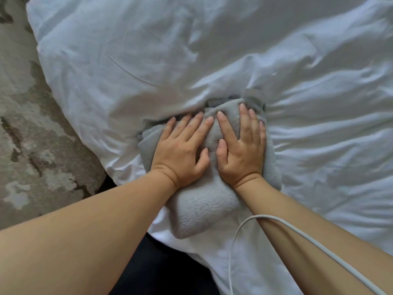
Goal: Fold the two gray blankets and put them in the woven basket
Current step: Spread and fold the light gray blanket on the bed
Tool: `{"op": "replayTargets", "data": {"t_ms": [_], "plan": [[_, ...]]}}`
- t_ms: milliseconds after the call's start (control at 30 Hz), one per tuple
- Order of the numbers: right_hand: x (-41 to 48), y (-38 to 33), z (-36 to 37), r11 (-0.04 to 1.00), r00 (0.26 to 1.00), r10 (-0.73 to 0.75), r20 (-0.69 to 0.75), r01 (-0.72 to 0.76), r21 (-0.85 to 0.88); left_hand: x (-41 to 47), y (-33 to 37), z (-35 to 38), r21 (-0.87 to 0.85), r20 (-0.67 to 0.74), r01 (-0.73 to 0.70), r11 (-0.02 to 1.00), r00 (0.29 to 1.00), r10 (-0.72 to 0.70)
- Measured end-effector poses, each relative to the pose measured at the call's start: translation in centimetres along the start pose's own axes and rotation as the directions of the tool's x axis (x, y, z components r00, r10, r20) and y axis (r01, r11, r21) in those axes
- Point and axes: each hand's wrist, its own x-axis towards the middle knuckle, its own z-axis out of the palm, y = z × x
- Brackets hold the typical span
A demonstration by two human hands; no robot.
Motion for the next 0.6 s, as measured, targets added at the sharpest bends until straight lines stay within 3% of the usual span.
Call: {"op": "replayTargets", "data": {"t_ms": [400,600], "plan": [[0.4,1.4,5.6,0.997,0.994,-0.029,-0.108,0.037,0.073,1.4,-2.0,5.5,-0.051,-0.132,-0.008,0.999,0.991,0.001],[0.0,2.0,7.8,0.995,0.989,-0.068,-0.13,0.076,0.059,1.4,-2.5,8.5,-0.028,-0.269,-0.054,0.998,0.962,0.044]]}}
